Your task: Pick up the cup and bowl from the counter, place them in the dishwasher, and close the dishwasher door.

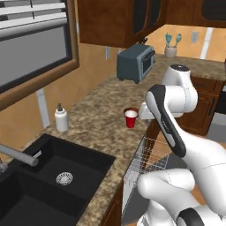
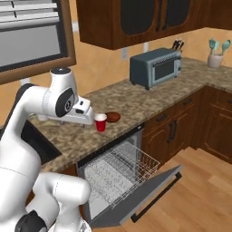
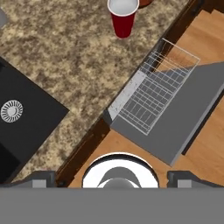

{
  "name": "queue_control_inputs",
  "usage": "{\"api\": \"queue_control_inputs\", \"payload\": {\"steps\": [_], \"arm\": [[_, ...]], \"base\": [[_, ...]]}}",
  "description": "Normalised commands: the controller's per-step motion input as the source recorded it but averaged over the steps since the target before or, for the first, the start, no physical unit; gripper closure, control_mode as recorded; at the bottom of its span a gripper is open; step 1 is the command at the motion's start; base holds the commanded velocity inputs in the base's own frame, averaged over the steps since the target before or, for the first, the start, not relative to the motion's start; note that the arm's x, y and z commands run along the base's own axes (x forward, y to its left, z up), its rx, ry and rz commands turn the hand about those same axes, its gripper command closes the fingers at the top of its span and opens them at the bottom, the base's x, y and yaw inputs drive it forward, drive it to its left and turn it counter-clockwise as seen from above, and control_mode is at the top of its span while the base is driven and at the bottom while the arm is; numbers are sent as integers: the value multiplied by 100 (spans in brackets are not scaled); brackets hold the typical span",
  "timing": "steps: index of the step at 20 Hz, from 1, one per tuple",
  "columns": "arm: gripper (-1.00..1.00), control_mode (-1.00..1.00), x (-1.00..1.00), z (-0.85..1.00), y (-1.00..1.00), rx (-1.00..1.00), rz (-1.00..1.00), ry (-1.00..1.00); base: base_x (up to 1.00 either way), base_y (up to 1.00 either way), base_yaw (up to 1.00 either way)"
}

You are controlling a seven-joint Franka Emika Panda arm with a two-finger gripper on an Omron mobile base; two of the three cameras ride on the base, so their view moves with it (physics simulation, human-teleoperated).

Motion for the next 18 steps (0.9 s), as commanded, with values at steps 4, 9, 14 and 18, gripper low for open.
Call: {"api": "queue_control_inputs", "payload": {"steps": [4, 9, 14, 18], "arm": [[-100, 100, 0, 0, 0, 0, 0, 0], [-100, 100, 0, 0, 0, 0, 0, 0], [-100, -100, 40, -16, 0, 0, -4, 8], [-100, -100, 82, -7, -5, 1, 0, -3]], "base": [[0, 6, -21], [6, 0, -28], [0, 0, 0], [0, 0, 0]]}}
